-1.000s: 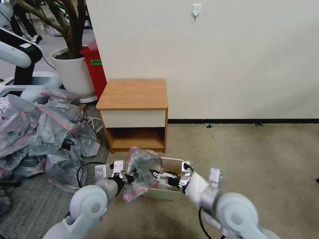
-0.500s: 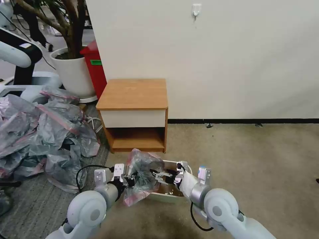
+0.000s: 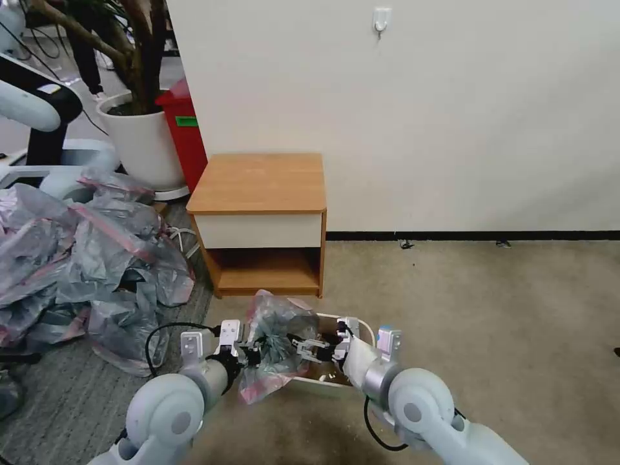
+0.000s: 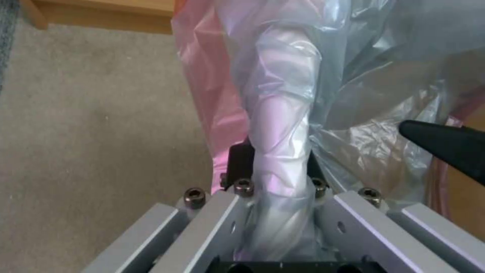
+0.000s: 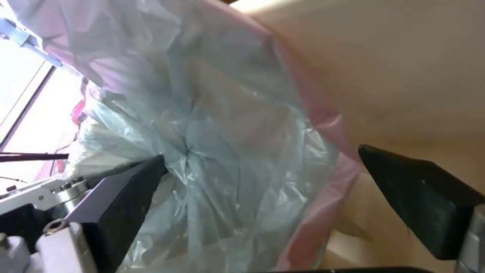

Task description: Pick up the garbage bag from the table and place it over the trash can.

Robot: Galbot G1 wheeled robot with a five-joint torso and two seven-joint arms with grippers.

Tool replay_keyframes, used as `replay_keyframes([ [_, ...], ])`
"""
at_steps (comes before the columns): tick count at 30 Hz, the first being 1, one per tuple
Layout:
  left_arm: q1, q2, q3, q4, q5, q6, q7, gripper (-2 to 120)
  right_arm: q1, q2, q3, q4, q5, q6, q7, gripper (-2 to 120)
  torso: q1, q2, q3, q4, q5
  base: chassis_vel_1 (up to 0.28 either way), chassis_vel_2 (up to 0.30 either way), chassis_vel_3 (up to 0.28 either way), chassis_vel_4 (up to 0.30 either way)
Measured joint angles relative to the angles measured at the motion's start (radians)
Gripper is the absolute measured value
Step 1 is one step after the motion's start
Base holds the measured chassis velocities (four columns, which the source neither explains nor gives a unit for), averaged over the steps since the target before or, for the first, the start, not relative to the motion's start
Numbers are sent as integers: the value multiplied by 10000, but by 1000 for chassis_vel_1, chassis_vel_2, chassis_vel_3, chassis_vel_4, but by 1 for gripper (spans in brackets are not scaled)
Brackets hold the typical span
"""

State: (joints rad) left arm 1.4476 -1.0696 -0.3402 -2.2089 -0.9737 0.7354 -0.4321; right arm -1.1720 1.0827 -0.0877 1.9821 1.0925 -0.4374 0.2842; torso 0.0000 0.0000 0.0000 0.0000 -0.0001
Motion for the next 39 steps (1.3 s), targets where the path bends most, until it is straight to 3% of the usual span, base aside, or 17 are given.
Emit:
replay_keyframes([
  [6, 27, -13, 4, -14, 19, 0, 16, 3, -26, 86, -34, -58, -39, 122, 96, 86, 0, 0, 0, 0, 0, 0, 0, 0, 0],
  [26, -137, -109, 169, 346, 172, -1, 25, 3, -252, -63, 33, -11, -300, 874, -52, 10, 0, 0, 0, 0, 1, 0, 0, 0, 0],
  [30, -195, -108, 178, 466, 191, -1, 25, 3, -316, -163, 52, 11, -367, 1055, -193, 0, 0, 0, 0, 1, 1, 0, 0, 0, 0],
  [39, -388, -114, 314, 780, 266, -1, 26, 3, -515, -295, 200, 249, -378, 1338, -375, 0, 0, 0, 0, 1, 1, 0, 0, 0, 0],
])
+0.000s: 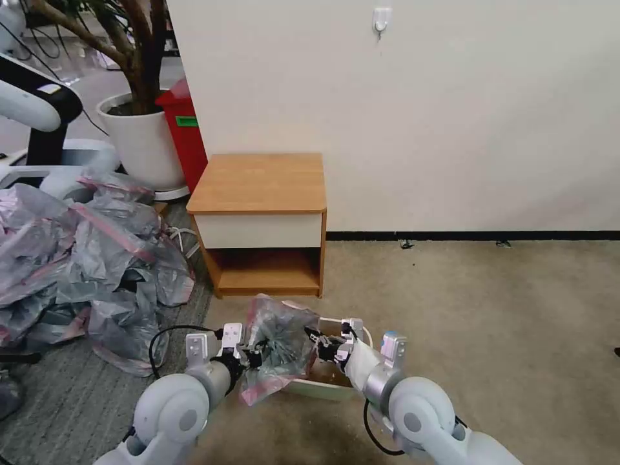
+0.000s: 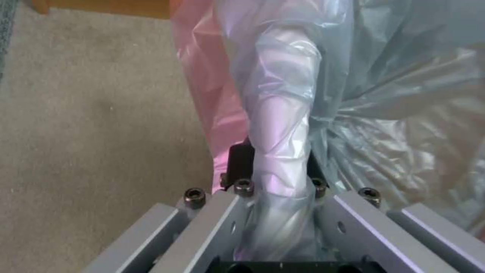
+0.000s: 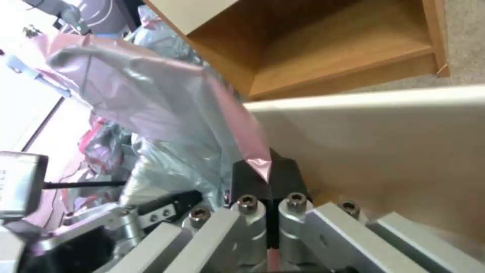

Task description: Pick up the garbage bag from the table and place it over the trash can.

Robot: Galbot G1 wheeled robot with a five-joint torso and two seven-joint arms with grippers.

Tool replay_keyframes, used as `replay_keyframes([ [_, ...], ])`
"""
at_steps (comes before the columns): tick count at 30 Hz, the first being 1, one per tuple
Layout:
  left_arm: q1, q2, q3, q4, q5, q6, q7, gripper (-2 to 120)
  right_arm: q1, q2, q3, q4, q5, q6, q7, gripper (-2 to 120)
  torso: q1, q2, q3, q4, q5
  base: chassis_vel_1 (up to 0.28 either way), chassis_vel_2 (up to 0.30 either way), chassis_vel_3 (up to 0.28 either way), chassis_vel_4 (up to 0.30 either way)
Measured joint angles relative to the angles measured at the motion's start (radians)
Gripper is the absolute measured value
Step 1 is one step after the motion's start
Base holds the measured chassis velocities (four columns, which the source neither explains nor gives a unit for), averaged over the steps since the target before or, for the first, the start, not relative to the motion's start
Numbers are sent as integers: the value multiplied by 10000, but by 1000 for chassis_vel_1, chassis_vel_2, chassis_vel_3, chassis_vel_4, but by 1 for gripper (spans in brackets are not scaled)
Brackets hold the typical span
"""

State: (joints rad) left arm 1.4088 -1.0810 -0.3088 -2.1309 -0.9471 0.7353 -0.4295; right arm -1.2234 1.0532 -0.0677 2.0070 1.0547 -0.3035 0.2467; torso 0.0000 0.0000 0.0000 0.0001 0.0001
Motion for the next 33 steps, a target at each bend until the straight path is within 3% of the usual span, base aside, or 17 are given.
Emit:
replay_keyframes([
  [19, -254, 34, 228, 375, 126, -41, 1, 3, 123, -785, 1117, 748, 1212, 87, 180, 0, 0, 0, 0, -1, 0, 0, 0, 0, 0],
  [33, -172, -61, 184, 361, 312, -84, 281, 3, 234, -1401, 1976, 210, 1534, -301, 321, 0, 0, 0, 0, -1, 0, 0, 0, 0, 0],
])
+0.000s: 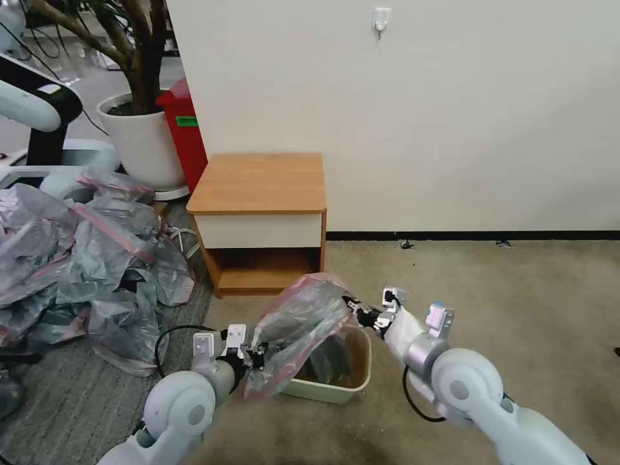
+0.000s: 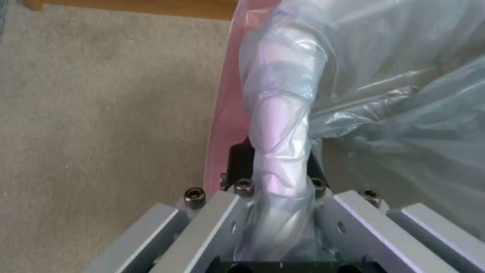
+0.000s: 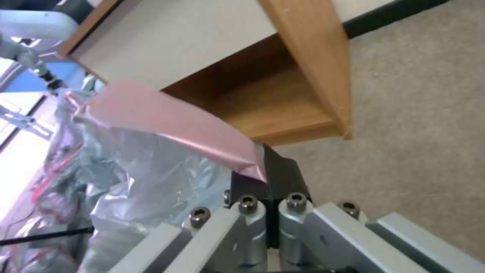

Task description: Pick up the garbage bag from the table and place it over the trash can.

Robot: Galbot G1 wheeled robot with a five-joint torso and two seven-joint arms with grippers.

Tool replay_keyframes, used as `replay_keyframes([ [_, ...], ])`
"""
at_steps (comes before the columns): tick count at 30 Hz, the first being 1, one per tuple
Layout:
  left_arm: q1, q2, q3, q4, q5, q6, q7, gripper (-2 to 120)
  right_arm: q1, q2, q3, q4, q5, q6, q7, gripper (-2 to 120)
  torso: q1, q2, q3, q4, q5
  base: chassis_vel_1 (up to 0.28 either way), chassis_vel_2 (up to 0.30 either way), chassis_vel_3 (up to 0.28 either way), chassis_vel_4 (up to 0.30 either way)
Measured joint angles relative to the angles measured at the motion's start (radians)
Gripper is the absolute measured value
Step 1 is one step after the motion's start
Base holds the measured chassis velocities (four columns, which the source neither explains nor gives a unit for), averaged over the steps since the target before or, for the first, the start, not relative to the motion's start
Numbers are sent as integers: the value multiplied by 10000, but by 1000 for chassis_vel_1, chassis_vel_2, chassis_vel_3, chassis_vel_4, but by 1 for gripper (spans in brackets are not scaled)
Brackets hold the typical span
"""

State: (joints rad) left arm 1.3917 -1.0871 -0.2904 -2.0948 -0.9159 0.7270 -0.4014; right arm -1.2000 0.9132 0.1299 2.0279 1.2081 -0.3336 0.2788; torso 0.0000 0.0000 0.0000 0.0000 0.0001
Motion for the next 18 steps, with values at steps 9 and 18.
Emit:
replay_keyframes([
  [9, -95, -194, -149, 103, 285, -253, 343, 3, -7, -157, 444, -83, 202, -454, 340, 0, 0, 0, 0, 0, 0, 0, 0, 0, 0],
  [18, -263, -239, -262, 220, 367, -440, 514, 3, -116, -235, 726, -175, 333, -852, 646, 0, 0, 0, 0, 0, -1, 0, 0, 0, 0],
])
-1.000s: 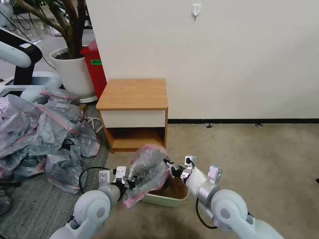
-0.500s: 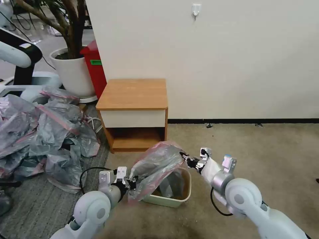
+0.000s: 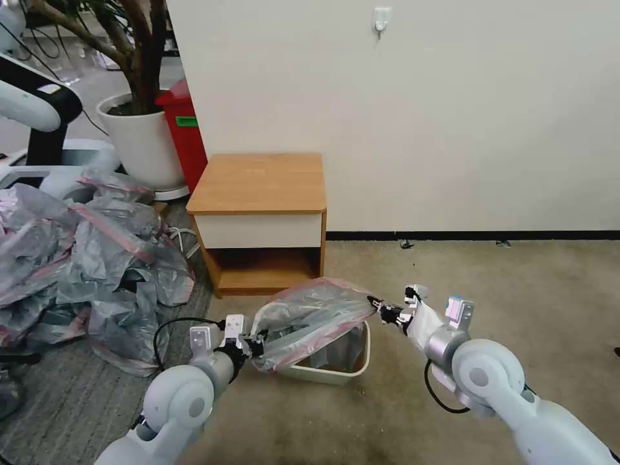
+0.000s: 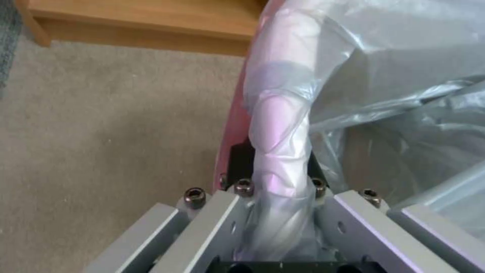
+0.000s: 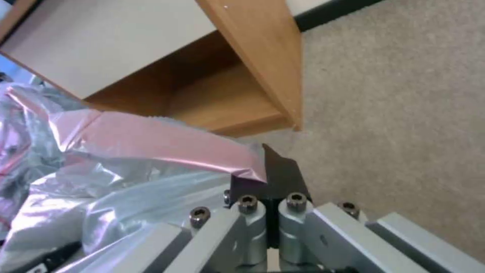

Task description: Pick up the garbage bag from the table and place it over the trash can.

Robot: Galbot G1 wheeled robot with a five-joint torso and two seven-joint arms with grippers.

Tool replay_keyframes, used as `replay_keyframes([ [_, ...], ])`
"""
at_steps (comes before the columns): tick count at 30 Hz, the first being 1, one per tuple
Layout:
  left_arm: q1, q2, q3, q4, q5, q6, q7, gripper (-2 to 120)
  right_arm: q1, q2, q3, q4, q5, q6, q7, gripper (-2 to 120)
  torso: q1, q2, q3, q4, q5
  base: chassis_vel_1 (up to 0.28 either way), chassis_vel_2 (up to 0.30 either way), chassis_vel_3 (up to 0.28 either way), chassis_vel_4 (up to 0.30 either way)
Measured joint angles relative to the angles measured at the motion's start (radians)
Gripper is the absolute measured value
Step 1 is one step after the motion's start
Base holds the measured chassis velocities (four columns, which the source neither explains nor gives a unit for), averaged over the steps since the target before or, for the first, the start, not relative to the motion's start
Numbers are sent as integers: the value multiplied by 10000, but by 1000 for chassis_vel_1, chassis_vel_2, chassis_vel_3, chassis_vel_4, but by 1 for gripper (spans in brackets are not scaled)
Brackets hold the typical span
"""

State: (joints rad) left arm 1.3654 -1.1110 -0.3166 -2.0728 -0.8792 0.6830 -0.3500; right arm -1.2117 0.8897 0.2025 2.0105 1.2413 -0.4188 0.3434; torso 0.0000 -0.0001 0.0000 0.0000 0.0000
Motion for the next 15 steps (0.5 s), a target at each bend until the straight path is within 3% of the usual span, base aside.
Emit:
replay_keyframes([
  [15, -280, -319, 119, 334, 357, -183, 60, 3, -288, 51, 163, 40, 60, -307, 405, 0, 0, 0, 0, 0, 0, 0, 0, 0, 0],
])
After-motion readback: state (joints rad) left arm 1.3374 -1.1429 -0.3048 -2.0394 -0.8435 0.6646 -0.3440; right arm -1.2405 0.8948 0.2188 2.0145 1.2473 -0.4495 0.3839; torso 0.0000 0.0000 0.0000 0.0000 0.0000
